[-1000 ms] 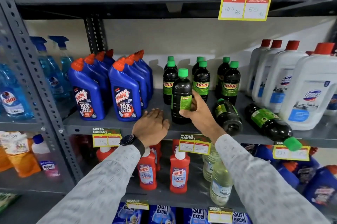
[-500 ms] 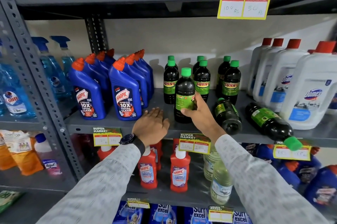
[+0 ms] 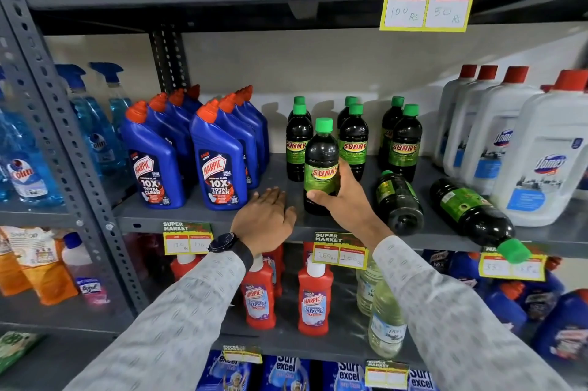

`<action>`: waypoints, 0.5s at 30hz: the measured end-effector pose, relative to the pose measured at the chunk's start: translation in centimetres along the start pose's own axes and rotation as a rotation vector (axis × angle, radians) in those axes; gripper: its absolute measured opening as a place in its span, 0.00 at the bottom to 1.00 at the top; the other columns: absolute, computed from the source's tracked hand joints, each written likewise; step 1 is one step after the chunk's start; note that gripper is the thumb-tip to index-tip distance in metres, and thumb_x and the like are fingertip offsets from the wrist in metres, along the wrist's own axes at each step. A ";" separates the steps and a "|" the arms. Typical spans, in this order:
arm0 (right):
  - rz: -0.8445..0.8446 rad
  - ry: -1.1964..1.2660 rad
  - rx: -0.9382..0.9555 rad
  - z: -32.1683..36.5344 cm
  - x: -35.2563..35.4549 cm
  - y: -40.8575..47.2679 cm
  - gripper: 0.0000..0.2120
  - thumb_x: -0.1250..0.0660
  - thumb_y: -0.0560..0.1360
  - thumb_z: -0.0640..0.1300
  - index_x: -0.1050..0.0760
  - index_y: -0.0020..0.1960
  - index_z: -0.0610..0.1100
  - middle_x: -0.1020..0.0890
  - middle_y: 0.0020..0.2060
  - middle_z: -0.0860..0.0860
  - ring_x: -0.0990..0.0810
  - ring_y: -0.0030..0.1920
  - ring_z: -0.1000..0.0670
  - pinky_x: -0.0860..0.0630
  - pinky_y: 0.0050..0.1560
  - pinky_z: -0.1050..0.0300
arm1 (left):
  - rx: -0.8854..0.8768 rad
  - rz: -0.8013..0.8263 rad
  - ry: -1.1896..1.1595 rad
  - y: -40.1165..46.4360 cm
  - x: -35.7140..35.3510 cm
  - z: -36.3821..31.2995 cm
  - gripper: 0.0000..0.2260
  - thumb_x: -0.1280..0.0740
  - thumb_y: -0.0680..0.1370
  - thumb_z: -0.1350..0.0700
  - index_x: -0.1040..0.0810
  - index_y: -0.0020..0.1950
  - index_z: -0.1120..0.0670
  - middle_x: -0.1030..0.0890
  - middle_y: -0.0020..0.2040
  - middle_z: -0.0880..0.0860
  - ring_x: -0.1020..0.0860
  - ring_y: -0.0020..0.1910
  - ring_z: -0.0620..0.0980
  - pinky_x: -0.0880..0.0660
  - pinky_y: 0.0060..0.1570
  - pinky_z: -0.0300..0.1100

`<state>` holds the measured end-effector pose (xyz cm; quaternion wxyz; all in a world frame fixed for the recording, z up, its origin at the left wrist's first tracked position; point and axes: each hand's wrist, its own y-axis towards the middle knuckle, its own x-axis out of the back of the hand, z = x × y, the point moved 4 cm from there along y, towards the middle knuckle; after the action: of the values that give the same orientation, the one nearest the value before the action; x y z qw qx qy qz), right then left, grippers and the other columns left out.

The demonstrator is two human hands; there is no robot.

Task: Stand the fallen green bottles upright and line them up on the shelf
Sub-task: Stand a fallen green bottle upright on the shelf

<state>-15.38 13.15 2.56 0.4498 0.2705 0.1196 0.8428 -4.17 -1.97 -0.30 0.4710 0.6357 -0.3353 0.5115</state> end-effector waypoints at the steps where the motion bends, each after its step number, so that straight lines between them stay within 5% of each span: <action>1: -0.012 -0.017 0.015 0.2 -0.1 0.0 0.39 0.19 0.70 0.44 0.36 0.74 0.56 0.21 0.63 0.58 0.23 0.62 0.60 0.32 0.58 0.70 | 0.000 0.002 -0.001 0.0 0.0 0.0 0.29 0.53 0.85 0.44 0.39 0.83 0.58 0.38 0.83 0.57 0.41 0.83 0.53 0.47 0.81 0.50; 4: -0.028 -0.032 0.035 0.6 -0.1 -0.1 0.40 0.17 0.68 0.46 0.36 0.72 0.58 0.22 0.65 0.55 0.23 0.63 0.58 0.32 0.58 0.71 | -0.001 0.000 -0.008 0.0 0.1 0.0 0.29 0.53 0.85 0.44 0.39 0.83 0.58 0.38 0.83 0.57 0.41 0.83 0.53 0.47 0.81 0.50; 7: -0.014 -0.039 0.009 0.2 0.0 -0.1 0.40 0.17 0.68 0.46 0.37 0.70 0.60 0.22 0.59 0.63 0.25 0.58 0.70 0.32 0.53 0.77 | -0.001 -0.004 -0.013 0.0 0.0 0.0 0.29 0.53 0.85 0.43 0.39 0.83 0.57 0.38 0.83 0.57 0.40 0.83 0.53 0.47 0.81 0.50; 15: -0.059 -0.098 -0.023 0.1 -0.1 -0.1 0.40 0.15 0.64 0.54 0.37 0.66 0.59 0.22 0.56 0.65 0.25 0.55 0.70 0.31 0.51 0.72 | -0.013 0.004 0.007 0.0 -0.1 0.1 0.30 0.54 0.85 0.43 0.39 0.82 0.58 0.38 0.83 0.59 0.40 0.83 0.54 0.46 0.80 0.51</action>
<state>-15.21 13.11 2.59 0.4830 0.3025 0.0956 0.8161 -4.15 -2.06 -0.38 0.4753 0.6300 -0.3381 0.5127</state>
